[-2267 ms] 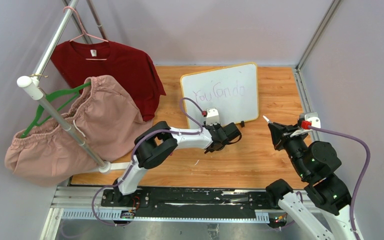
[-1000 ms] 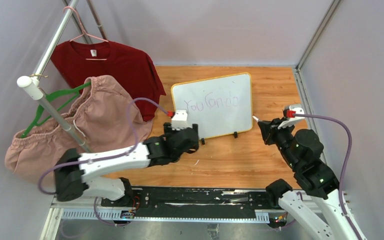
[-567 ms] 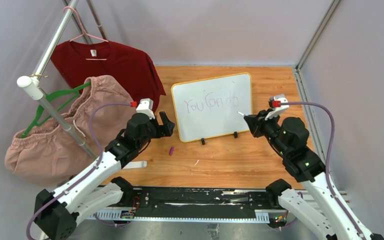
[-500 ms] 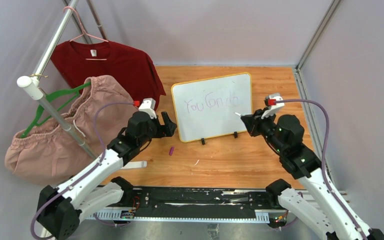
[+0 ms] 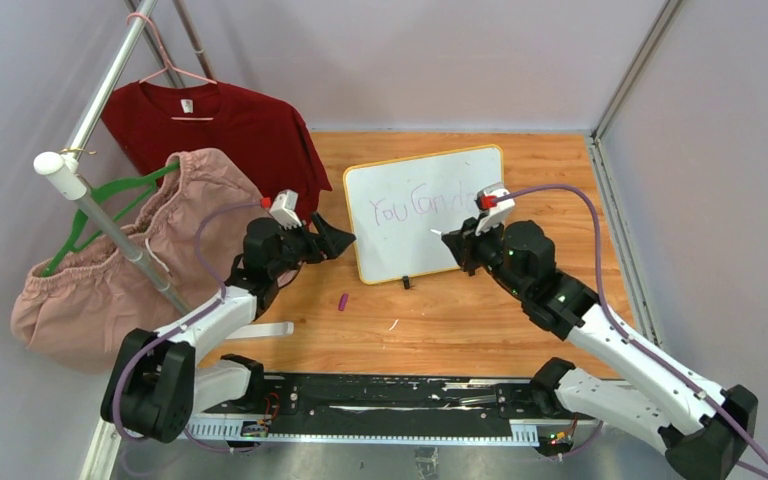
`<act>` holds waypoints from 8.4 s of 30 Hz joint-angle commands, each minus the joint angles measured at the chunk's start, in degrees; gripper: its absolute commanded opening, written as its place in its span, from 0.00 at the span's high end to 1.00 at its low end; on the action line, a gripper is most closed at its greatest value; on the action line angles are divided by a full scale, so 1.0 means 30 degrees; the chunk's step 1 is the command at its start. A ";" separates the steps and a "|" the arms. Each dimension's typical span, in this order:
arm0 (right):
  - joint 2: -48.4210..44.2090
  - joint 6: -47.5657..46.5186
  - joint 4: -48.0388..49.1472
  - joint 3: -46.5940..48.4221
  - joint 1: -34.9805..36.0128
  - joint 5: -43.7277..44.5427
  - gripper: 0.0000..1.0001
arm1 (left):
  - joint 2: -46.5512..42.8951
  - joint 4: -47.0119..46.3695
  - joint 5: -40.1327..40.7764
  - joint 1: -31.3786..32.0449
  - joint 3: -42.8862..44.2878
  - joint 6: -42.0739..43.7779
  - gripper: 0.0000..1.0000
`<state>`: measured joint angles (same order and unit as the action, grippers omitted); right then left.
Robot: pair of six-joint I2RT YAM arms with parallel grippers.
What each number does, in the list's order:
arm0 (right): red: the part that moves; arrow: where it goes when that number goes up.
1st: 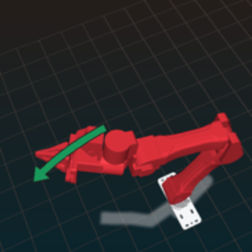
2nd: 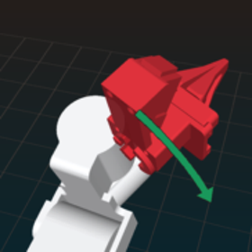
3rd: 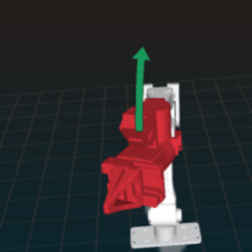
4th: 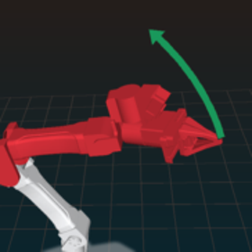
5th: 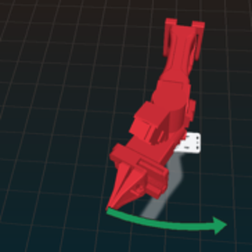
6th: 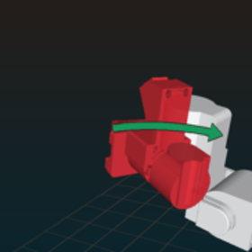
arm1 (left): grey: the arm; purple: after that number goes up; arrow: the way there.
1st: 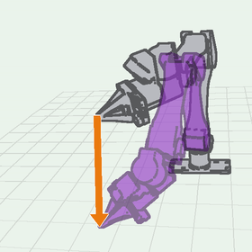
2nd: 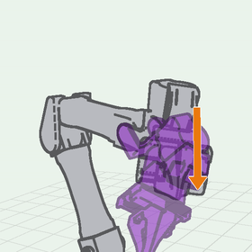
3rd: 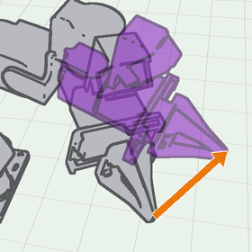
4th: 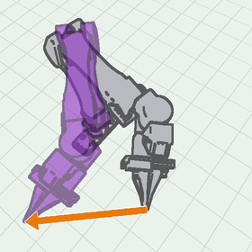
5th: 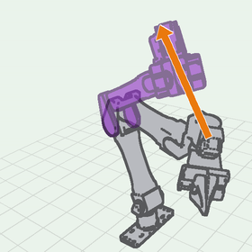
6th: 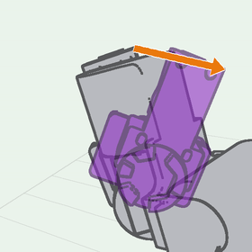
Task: Write a sentence on the whiteboard
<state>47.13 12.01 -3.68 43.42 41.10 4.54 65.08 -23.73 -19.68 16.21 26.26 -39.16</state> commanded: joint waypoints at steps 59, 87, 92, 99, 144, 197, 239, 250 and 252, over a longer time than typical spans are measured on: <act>0.9785 -0.1630 0.9726 -0.0297 0.5430 0.5554 1.00 | 0.7514 -1.5216 -0.0749 0.1831 -0.3979 -0.1531 0.68; 1.1091 -0.0854 0.9489 -0.0160 0.5459 0.6383 1.00 | 0.7265 -1.5630 -0.0876 0.1893 -0.4095 -0.1658 0.99; 1.1068 -0.0683 0.8950 -0.0248 0.5459 0.6426 1.00 | 0.7152 -1.5652 -0.0826 0.1893 -0.4079 -0.1677 1.00; 1.0899 -0.0363 0.8325 -0.0686 0.5467 0.6407 1.00 | 0.7078 -1.5633 -0.0793 0.1893 -0.4093 -0.1655 1.00; 0.8125 -0.0692 0.7177 -0.0969 0.6470 0.4189 1.00 | 0.7015 -1.5893 -0.0899 0.1893 -0.4117 -0.1772 1.00; 0.9756 0.0807 0.6093 -0.0596 0.4297 0.6721 1.00 | 0.7134 -1.6276 -0.0925 0.1893 -0.4227 -0.1945 1.00; 0.9161 0.0649 0.7166 -0.0146 0.2922 0.4740 1.00 | 0.7196 -1.6847 -0.0998 0.1893 -0.4300 -0.2241 1.00; 0.8669 0.1303 0.6572 -0.1603 0.2939 0.4780 1.00 | 0.7104 -1.6848 -0.0998 0.1893 -0.4318 -0.2269 1.00; 0.8592 0.1455 0.6460 -0.1840 0.2938 0.4716 1.00 | 0.7082 -1.6847 -0.0996 0.1893 -0.4319 -0.2242 1.00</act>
<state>73.08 15.14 17.98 40.27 50.74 17.54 86.85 -69.73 -22.22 21.56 13.69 -45.25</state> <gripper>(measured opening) 0.138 0.174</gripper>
